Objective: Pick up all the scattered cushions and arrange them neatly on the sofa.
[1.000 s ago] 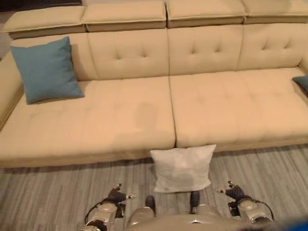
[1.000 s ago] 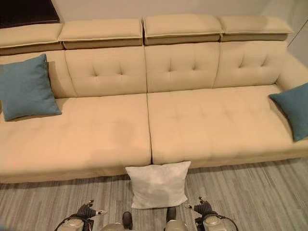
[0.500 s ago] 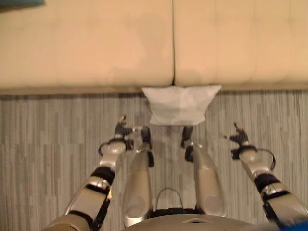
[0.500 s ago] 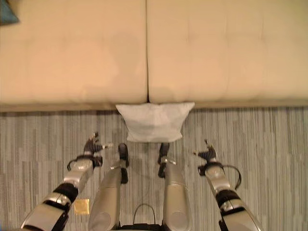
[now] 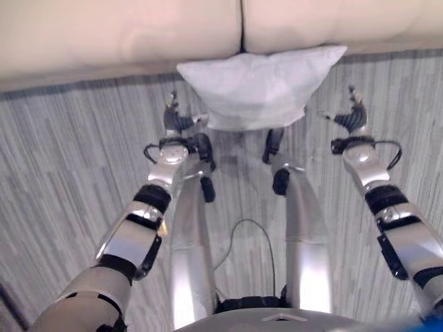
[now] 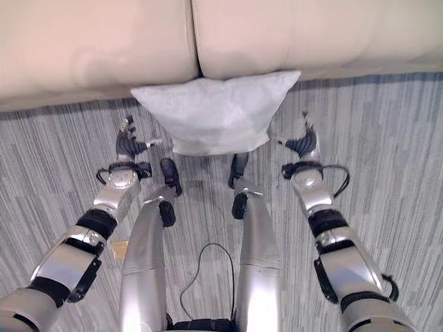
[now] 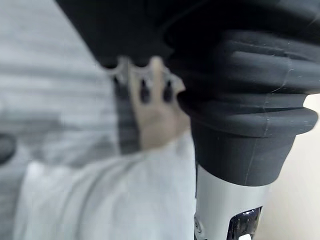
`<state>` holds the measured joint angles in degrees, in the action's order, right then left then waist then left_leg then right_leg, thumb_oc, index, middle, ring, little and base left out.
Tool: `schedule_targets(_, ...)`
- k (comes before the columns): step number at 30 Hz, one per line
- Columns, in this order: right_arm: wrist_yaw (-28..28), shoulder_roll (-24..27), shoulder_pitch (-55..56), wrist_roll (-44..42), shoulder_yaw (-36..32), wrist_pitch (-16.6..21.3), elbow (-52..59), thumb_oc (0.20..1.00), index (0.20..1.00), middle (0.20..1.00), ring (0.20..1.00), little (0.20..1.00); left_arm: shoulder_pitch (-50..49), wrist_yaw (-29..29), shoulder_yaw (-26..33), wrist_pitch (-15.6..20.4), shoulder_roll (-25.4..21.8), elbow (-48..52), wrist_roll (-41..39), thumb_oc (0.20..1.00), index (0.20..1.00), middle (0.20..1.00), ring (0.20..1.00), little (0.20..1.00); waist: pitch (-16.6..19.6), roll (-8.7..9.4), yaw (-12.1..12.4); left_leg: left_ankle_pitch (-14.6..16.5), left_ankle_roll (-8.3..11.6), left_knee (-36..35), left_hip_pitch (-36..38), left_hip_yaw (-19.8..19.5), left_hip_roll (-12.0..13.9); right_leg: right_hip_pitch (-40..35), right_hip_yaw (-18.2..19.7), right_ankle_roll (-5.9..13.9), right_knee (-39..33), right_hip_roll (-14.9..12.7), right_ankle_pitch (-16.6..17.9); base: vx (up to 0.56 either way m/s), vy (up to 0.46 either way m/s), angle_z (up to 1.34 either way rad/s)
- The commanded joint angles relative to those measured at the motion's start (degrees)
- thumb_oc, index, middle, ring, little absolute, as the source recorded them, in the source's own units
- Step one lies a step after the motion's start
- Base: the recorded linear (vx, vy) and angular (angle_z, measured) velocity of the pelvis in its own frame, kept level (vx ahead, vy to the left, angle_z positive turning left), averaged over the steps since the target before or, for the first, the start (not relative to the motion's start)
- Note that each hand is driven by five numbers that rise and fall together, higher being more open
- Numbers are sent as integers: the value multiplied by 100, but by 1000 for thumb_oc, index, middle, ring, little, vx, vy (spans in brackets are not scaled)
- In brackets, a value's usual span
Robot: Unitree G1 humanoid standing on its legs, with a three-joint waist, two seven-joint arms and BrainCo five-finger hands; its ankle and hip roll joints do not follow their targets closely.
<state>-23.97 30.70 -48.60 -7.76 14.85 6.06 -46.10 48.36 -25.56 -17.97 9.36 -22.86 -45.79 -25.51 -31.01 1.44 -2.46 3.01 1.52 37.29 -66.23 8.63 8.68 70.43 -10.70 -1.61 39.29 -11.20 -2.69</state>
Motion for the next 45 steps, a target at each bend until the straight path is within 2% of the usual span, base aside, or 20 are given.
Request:
schedule_targets(1,-220,247,509,-219,129,212,136,1000,1000,1000,1000,1000,-504,-223,171,175,-91,283,49,1000,1000,1000,1000,1000,631,-223,-108,-256,372,-140,-196,-37,110,107,502,777,142,-202,-94,0,0,0)
schedule_targets(9,-185,720,-271,-315,450,263,305,1000,1000,1000,1000,1000,145,-164,49,312,-450,538,-368,1000,1000,1000,1000,1000,448,-304,-140,-179,321,305,-1065,20,56,1140,750,745,670,-183,-193,18,10,-1)
schedule_targets(18,-42,829,-1012,-309,1014,242,203,1000,1000,1000,1000,1000,878,-171,-376,269,-568,500,-470,1000,1000,1000,1000,1000,234,-298,-194,-12,218,888,-1716,19,83,1802,897,696,1138,-48,-255,35,-15,-8)
schedule_targets(27,58,429,-1789,-671,1404,286,-284,1000,1000,1000,1000,1000,1547,-185,-790,235,-161,256,-508,1000,1000,1000,1000,1000,126,-368,-146,92,152,1250,-1973,-128,179,1951,840,689,1320,23,-321,24,-26,-2)
schedule_targets(32,-6,-190,-2459,-754,1738,340,-398,1000,1000,1000,1000,1000,2013,-327,-967,370,423,248,-664,1000,1000,1000,1000,1000,124,-470,-57,108,138,1350,-2046,-277,196,1952,768,666,1375,69,-388,19,-25,-3)
schedule_targets(38,-149,-797,-2750,-635,1809,402,-226,1000,1000,1000,1000,1000,2229,-559,-856,591,810,481,-805,1000,1000,1000,1000,1000,124,-527,-32,89,155,1393,-2087,-427,147,1952,709,633,1404,108,-424,9,-45,0)
schedule_targets(39,-155,-831,-2783,-608,1840,407,-188,664,664,664,664,664,2239,-566,-854,630,836,565,-828,1000,1000,1000,1000,1000,125,-528,-29,89,154,1415,-2098,-446,137,1952,703,622,1421,115,-430,0,0,0)
schedule_targets(40,-157,-833,-2783,-607,1841,406,-187,664,664,664,664,664,2235,-569,-853,629,835,571,-826,1000,1000,1000,1000,1000,125,-531,-30,91,154,1419,-2100,-449,137,1952,701,622,1423,115,-432,0,0,0)
schedule_targets(41,-176,-949,-2819,-577,1819,422,-117,200,200,200,200,200,2218,-630,-805,714,950,710,-879,275,275,275,275,275,127,-529,-10,91,150,1459,-2101,-479,105,1952,681,605,1474,124,-450,0,0,0)
schedule_targets(42,-189,-968,-2807,-573,1807,441,-53,200,200,200,200,200,2183,-620,-805,719,961,794,-872,275,275,275,275,275,127,-527,-8,93,148,1469,-2106,-492,98,1952,671,599,1481,124,-457,0,0,0)
schedule_targets(43,-190,-969,-2801,-570,1806,438,-47,200,200,200,200,200,2175,-623,-806,715,959,804,-869,200,200,200,200,200,127,-527,-9,93,148,1472,-2106,-494,98,1952,670,598,1484,124,-457,7,-15,4)
schedule_targets(45,-217,-995,-2747,-563,1672,525,200,200,200,200,200,200,2103,-613,-743,757,934,991,-816,200,200,200,200,200,158,-493,-21,86,156,1478,-2106,-505,75,1952,648,592,1512,136,-439,6,-19,6)
